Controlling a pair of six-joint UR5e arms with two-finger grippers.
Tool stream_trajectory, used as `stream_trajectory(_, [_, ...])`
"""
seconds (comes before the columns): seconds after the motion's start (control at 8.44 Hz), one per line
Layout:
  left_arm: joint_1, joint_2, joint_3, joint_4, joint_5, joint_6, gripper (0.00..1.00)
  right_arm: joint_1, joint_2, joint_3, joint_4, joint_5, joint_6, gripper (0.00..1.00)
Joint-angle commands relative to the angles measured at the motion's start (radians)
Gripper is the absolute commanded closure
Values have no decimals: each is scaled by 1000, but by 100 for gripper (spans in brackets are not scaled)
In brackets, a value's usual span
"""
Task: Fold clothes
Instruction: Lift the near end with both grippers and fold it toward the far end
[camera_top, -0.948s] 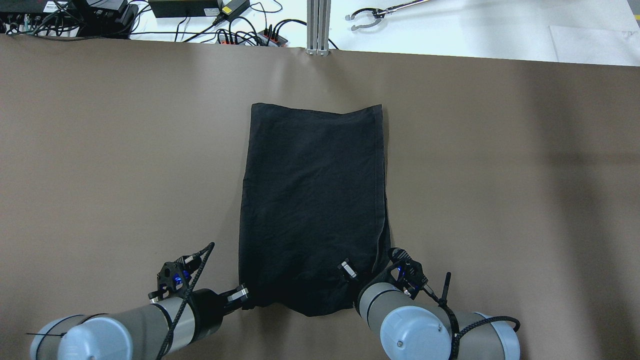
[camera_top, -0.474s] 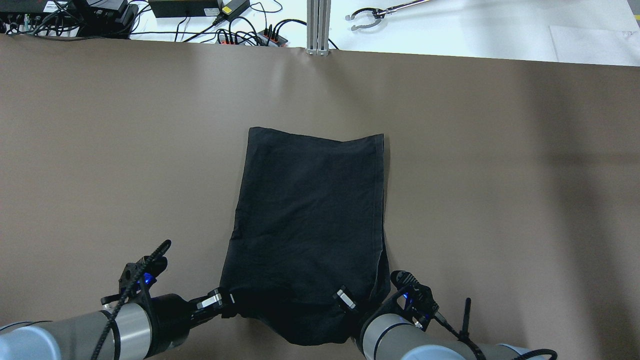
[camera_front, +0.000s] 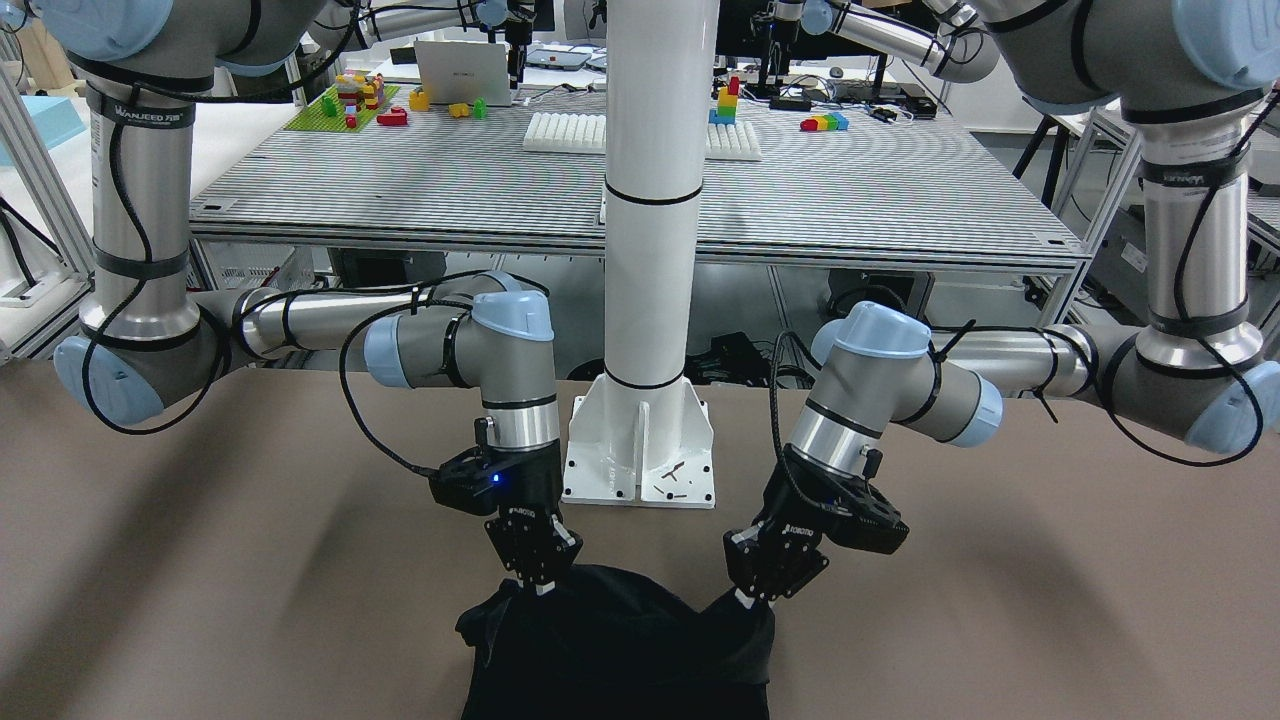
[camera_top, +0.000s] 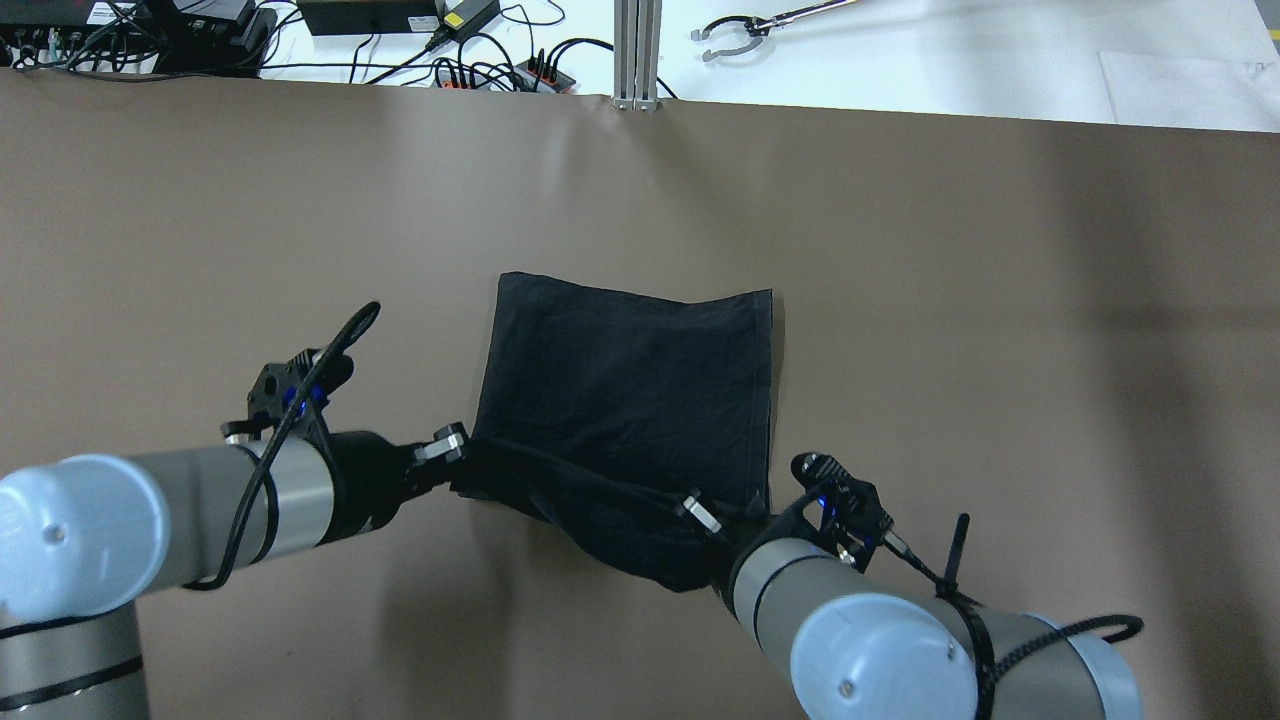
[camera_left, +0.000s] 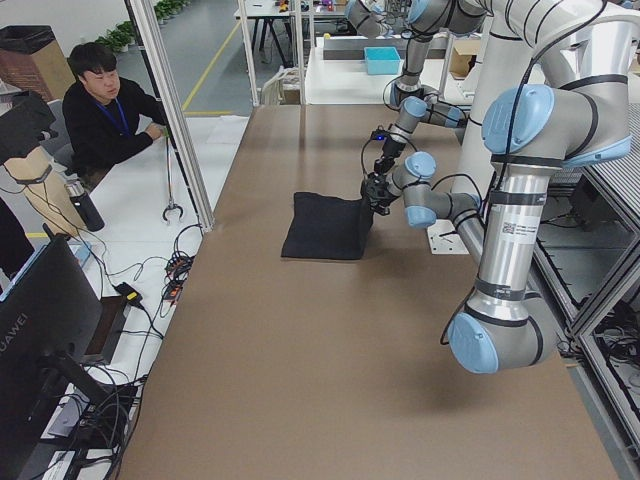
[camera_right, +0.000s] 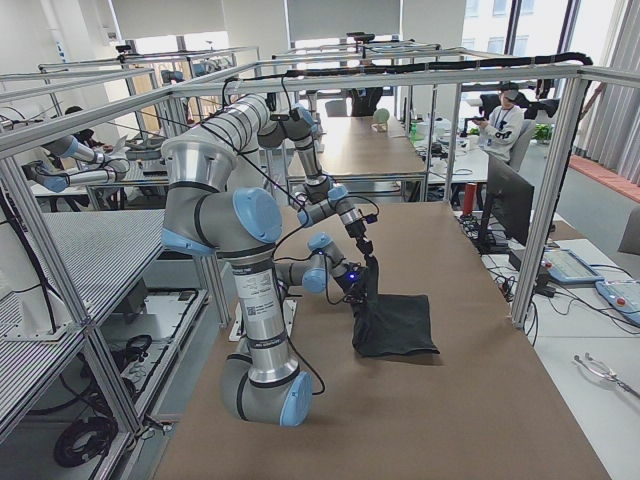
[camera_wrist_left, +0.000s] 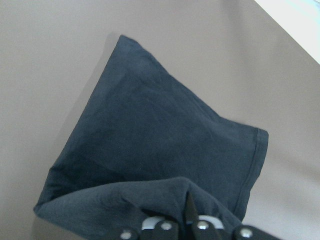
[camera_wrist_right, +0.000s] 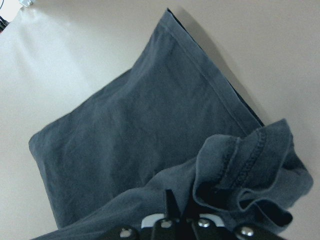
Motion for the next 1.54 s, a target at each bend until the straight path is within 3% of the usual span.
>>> stream_trajectory(0.0, [-116, -132, 215, 19, -40, 86, 100, 107, 77, -174, 73, 23, -122, 100])
stream_trajectory(0.24, [-171, -264, 430, 10, -43, 146, 100, 142, 101, -357, 234, 25, -191, 99])
stream_trajectory(0.36, [-181, -320, 543, 7, -43, 178, 100, 166, 132, -446, 279, 42, -203, 83])
stream_trajectory(0.47, [-182, -368, 657, -30, -40, 195, 88, 199, 156, -502, 290, 89, -218, 51])
stream_trajectory(0.59, [-190, -384, 759, -138, -37, 201, 36, 237, 170, -509, 290, 129, -257, 24])
stream_trajectory(0.71, [-213, -390, 824, -230, -40, 223, 6, 287, 195, -507, 290, 205, -269, 9])
stream_trajectory(0.83, [-274, -413, 828, -243, -113, 211, 6, 333, 227, -501, 288, 296, -275, 8])
stream_trajectory(0.95, [-352, -422, 825, -249, -289, 209, 6, 341, 238, -486, 288, 354, -275, 8])
stream_trajectory(1.07, [-390, -421, 823, -251, -372, 214, 6, 338, 236, -478, 288, 356, -274, 8])
stream_trajectory(1.19, [-392, -415, 825, -251, -379, 224, 6, 316, 235, -476, 287, 355, -271, 10])
stream_trajectory(1.3, [-392, -413, 823, -251, -381, 231, 6, 256, 235, -481, 282, 344, -260, 27])
stream_trajectory(1.42, [-392, -407, 822, -251, -381, 232, 6, 202, 227, -490, 278, 297, -258, 60])
